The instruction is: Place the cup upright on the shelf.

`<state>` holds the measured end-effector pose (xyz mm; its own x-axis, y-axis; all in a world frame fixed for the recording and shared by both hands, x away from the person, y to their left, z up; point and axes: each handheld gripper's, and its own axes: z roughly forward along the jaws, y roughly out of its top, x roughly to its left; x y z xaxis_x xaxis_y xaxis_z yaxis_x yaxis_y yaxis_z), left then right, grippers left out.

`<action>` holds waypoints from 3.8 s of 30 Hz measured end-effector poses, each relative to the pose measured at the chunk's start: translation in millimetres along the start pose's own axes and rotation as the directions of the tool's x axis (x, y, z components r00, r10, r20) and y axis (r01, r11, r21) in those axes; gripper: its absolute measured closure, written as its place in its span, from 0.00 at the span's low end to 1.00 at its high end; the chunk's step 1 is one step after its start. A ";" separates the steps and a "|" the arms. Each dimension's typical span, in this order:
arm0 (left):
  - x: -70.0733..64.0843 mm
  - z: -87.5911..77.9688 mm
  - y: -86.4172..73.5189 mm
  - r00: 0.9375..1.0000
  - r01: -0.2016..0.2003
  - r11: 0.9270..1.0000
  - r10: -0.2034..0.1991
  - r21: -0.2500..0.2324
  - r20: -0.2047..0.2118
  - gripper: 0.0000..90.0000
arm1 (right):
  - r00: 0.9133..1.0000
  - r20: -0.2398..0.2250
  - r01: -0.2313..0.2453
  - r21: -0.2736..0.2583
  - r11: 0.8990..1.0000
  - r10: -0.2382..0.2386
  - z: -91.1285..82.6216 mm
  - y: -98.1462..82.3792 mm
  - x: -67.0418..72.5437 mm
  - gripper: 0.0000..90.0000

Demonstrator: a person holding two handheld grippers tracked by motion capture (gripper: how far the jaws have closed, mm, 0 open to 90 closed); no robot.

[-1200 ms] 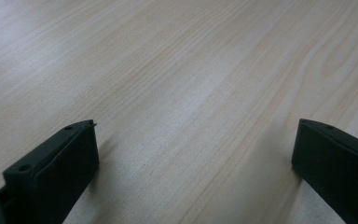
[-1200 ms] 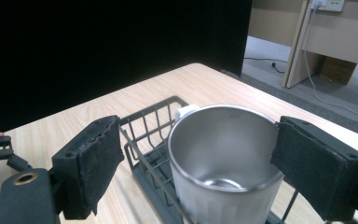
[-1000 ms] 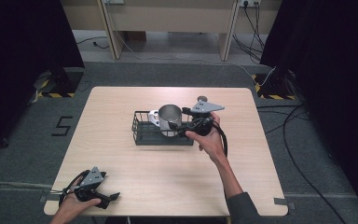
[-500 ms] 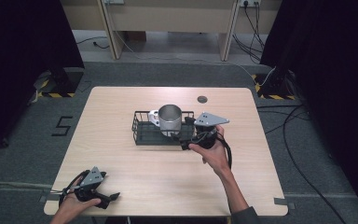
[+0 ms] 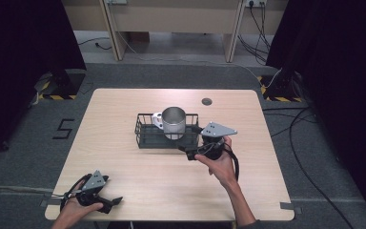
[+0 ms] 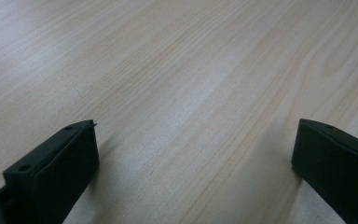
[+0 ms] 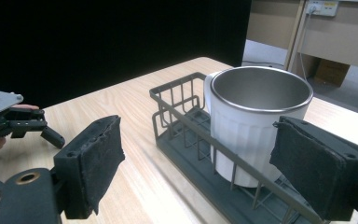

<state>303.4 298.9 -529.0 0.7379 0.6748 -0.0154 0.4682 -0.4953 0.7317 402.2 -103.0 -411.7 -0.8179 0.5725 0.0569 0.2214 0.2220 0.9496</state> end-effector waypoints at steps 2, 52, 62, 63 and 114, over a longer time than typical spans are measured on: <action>0.0 0.0 0.0 1.000 0.000 1.000 0.000 0.000 0.000 0.00 | 1.000 0.001 0.000 -0.003 1.000 0.000 -0.6 -0.9 0.9 0.18; -0.3 -0.1 -0.1 1.000 0.002 1.000 -0.002 0.001 0.000 0.00 | 0.999 0.016 -0.036 0.080 0.996 0.035 -15.8 -58.6 33.3 0.17; -0.6 -0.8 -0.5 1.000 0.001 1.000 -0.001 0.003 -0.004 0.00 | 0.999 0.010 -0.044 0.095 0.995 0.044 -19.0 -67.6 37.0 0.17; -0.6 -0.8 -0.5 1.000 0.001 1.000 -0.001 0.003 -0.004 0.00 | 0.999 0.009 -0.046 0.098 0.994 0.045 -19.3 -68.2 37.6 0.17; -0.5 -0.9 -0.5 1.000 0.000 1.000 0.000 0.004 -0.003 0.00 | 0.996 0.034 -0.092 0.162 0.983 0.088 -39.6 -106.3 44.7 0.17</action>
<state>302.4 299.3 -528.7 0.7363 0.6766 -0.0135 0.4705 -0.4975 0.7288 321.1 -132.3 -497.9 -0.7769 0.6162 0.1293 0.3786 0.2932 0.8779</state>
